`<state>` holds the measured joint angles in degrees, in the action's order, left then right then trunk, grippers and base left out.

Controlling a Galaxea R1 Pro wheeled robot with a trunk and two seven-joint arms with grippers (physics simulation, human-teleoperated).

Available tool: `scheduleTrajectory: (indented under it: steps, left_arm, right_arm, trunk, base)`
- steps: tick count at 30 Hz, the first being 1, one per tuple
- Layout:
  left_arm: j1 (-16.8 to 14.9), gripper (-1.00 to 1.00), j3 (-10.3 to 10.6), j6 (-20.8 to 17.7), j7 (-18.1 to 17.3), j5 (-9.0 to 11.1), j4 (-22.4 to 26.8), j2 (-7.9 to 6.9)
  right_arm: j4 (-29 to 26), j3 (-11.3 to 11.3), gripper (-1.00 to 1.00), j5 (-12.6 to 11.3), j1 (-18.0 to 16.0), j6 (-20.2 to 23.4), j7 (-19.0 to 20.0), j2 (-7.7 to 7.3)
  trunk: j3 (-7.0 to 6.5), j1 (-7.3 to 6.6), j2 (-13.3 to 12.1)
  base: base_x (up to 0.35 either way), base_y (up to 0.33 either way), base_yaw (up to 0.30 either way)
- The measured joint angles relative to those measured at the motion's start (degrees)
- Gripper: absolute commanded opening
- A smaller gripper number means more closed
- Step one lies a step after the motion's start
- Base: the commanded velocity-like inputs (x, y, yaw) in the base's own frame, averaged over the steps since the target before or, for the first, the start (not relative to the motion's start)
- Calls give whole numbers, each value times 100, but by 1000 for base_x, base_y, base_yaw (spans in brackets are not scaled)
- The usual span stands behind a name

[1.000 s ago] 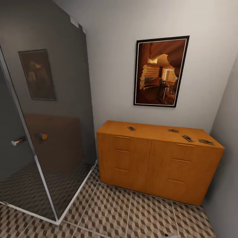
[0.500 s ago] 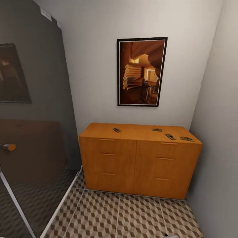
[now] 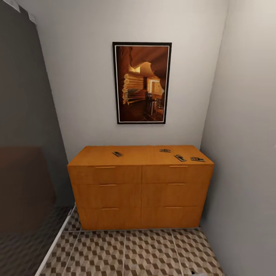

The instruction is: Take the four mousetraps from the cabinet in the bathroom and place them on the bathroom floor. Make sure all four end up on the same floor surface, and ensure that at least two of them are either under or directly next to the same bathroom sink.

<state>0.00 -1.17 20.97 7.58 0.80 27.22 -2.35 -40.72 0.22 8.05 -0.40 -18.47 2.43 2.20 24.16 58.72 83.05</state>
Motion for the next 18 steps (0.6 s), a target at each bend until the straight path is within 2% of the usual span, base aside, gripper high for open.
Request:
scheduleTrajectory:
  steps: [18]
  left_arm:
    - [0,100,-1,10,-6,0,1,-2]
  right_arm:
    - [5,9,100,27,-1,0,-1,-15]
  trunk:
    - [0,1,0]
  base:
    - [9,0,-15]
